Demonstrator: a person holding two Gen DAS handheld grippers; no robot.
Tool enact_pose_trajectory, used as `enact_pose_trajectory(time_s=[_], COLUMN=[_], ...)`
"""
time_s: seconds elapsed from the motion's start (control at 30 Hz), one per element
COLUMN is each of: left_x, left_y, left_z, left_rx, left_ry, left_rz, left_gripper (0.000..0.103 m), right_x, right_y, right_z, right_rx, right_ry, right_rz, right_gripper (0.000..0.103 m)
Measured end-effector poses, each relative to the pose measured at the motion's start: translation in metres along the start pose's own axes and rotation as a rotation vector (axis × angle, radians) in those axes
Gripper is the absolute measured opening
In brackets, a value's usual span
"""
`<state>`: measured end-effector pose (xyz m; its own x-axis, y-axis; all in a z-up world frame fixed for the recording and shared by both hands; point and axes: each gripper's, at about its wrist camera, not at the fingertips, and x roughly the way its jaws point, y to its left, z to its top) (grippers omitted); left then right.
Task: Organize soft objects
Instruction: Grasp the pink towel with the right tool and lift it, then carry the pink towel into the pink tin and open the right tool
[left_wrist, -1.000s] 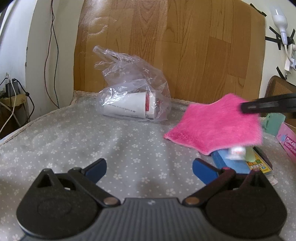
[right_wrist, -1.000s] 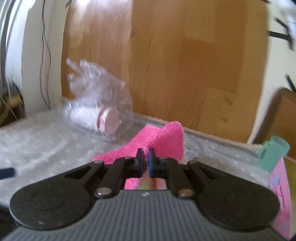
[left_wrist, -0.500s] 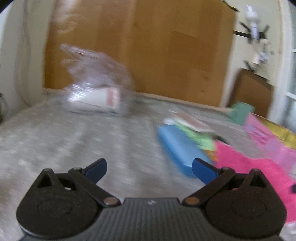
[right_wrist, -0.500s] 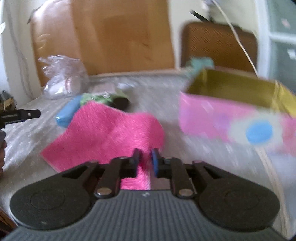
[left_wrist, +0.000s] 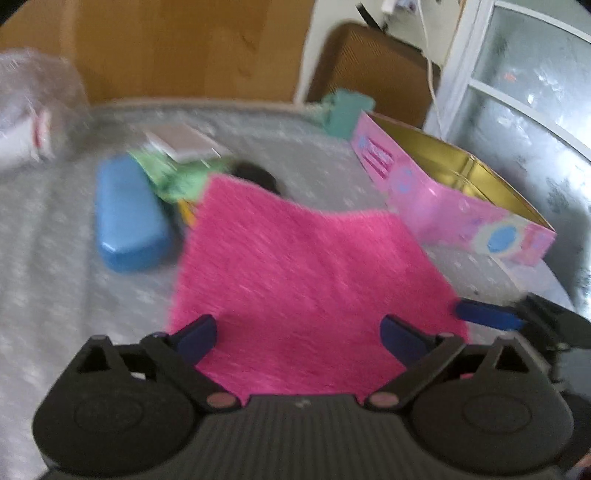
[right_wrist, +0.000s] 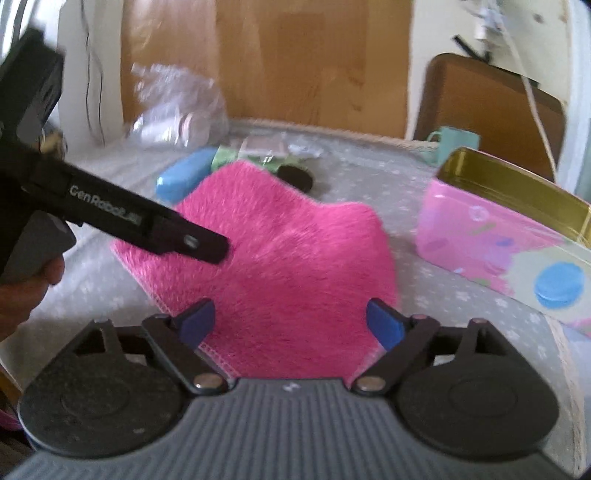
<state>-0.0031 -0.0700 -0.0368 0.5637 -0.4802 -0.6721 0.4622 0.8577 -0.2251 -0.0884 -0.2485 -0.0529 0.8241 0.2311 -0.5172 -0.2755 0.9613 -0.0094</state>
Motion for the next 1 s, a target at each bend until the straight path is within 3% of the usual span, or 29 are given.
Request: enact_pose_trajectory(time_s=[0.03, 0.07, 0.13, 0.2, 0.3, 0.33, 0.47, 0.5, 0.63, 0.7, 0.77, 0.8, 0.83, 0.87, 0.9, 1.0], left_x=[0.001, 0.004, 0.003, -0.001, -0.003, -0.002, 0.003, 0.003, -0.007, -0.013, -0.017, -0.02, -0.022, -0.024, -0.029, -0.032], left_y=[-0.006, -0.012, -0.021, -0.022, -0.013, -0.01, -0.014, -0.019, -0.04, -0.039, -0.034, -0.026, -0.019, -0.01, -0.001, 0.021], left_z=[-0.004, -0.006, -0.007, -0.006, 0.0, 0.001, 0.006, 0.009, 0.022, 0.027, 0.03, 0.03, 0.029, 0.028, 0.026, 0.025], left_rx=[0.021, 0.052, 0.097, 0.1, 0.047, 0.018, -0.029, -0.032, 0.021, 0.002, -0.006, -0.014, -0.024, -0.043, -0.063, -0.115], left_ry=[-0.017, -0.021, -0.031, -0.036, -0.019, -0.007, 0.019, 0.022, -0.02, -0.02, -0.023, -0.033, -0.042, -0.048, -0.053, -0.052], left_rz=[0.013, 0.016, 0.009, -0.009, -0.106, -0.151, -0.286, -0.326, -0.361, -0.352, -0.259, -0.204, -0.165, -0.12, -0.086, -0.054], left_gripper=[0.101, 0.099, 0.092, 0.079, 0.055, 0.045, 0.022, 0.023, 0.023, 0.034, 0.054, 0.058, 0.069, 0.087, 0.093, 0.099], right_x=[0.005, 0.012, 0.017, 0.02, 0.024, 0.024, 0.011, 0.008, -0.006, -0.012, -0.015, -0.016, -0.017, -0.019, -0.02, -0.023], right_y=[0.003, 0.007, 0.012, 0.016, 0.013, 0.009, -0.001, -0.001, -0.002, 0.0, -0.001, -0.003, -0.004, -0.006, -0.007, -0.013], right_z=[-0.001, -0.002, -0.004, 0.001, 0.002, 0.001, -0.006, -0.008, -0.009, -0.006, -0.004, -0.004, -0.004, -0.006, -0.007, -0.01], right_rx=[-0.019, -0.036, -0.027, -0.025, 0.003, 0.03, 0.122, 0.13, 0.163, 0.146, 0.145, 0.152, 0.159, 0.165, 0.171, 0.205], right_ry=[0.012, 0.025, 0.006, 0.003, -0.004, -0.007, -0.036, -0.046, -0.111, -0.138, -0.134, -0.126, -0.116, -0.113, -0.113, -0.137], right_rz=[-0.006, -0.005, 0.052, 0.11, 0.088, 0.096, 0.103, 0.095, 0.084, 0.06, 0.05, 0.053, 0.057, 0.047, 0.031, -0.007], right_gripper=[0.086, 0.063, 0.035, 0.032, 0.012, 0.01, 0.008, 0.008, 0.007, 0.007, 0.014, 0.02, 0.048, 0.085, 0.097, 0.102])
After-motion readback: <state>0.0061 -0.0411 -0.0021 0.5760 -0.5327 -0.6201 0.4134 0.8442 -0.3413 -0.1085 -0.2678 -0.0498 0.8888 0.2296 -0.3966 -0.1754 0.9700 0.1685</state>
